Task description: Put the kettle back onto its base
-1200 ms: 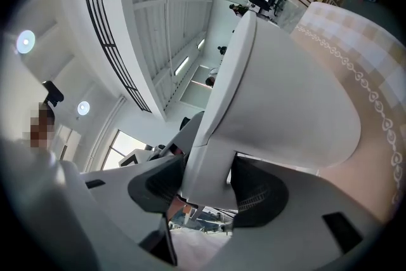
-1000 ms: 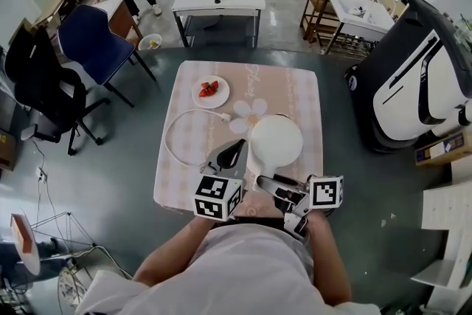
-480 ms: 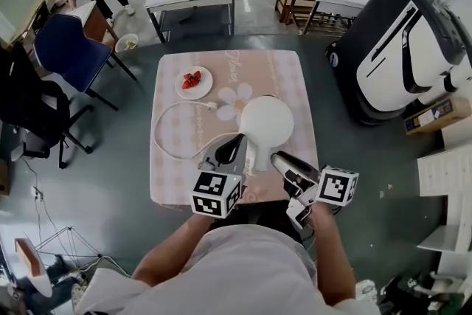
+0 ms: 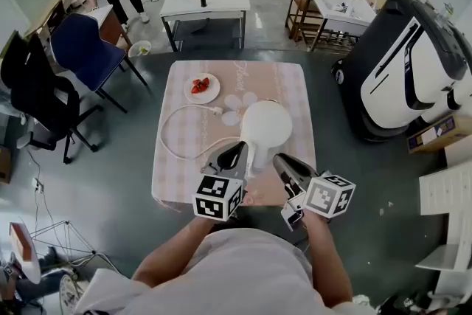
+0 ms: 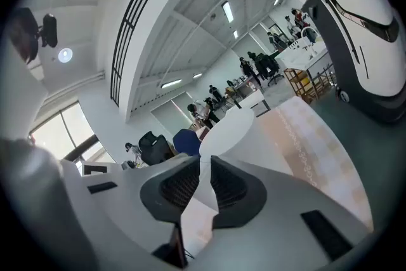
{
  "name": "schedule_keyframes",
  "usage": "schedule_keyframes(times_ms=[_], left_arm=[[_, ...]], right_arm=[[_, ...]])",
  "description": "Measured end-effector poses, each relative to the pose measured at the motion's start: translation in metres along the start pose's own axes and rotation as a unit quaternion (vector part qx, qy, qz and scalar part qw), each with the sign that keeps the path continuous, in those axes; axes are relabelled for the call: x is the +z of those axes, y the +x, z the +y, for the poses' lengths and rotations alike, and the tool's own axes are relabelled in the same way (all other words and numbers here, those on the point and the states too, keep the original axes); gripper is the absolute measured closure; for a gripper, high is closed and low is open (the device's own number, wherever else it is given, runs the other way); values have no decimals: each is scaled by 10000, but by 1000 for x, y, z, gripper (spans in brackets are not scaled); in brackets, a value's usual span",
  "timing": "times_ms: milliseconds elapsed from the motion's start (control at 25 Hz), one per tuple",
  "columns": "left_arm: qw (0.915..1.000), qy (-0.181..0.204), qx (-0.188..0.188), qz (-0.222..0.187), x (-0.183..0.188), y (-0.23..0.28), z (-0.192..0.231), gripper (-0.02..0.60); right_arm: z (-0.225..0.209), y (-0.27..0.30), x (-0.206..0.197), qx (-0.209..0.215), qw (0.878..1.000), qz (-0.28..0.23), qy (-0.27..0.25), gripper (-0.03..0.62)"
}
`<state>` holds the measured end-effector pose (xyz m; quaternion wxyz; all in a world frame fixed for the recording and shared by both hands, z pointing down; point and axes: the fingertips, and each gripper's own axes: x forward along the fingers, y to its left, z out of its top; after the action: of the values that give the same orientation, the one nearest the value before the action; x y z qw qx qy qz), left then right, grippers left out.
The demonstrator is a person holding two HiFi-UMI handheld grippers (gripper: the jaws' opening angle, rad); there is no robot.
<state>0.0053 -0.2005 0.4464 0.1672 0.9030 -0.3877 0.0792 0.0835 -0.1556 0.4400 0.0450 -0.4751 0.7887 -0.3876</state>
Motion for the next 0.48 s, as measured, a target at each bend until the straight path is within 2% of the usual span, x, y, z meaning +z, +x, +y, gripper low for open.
schedule_keyframes(times_ms=[480], left_arm=[[9989, 69, 457, -95, -8, -32, -46, 575]], right_arm=[[16, -42, -14, -38, 9939, 26, -1102, 588]])
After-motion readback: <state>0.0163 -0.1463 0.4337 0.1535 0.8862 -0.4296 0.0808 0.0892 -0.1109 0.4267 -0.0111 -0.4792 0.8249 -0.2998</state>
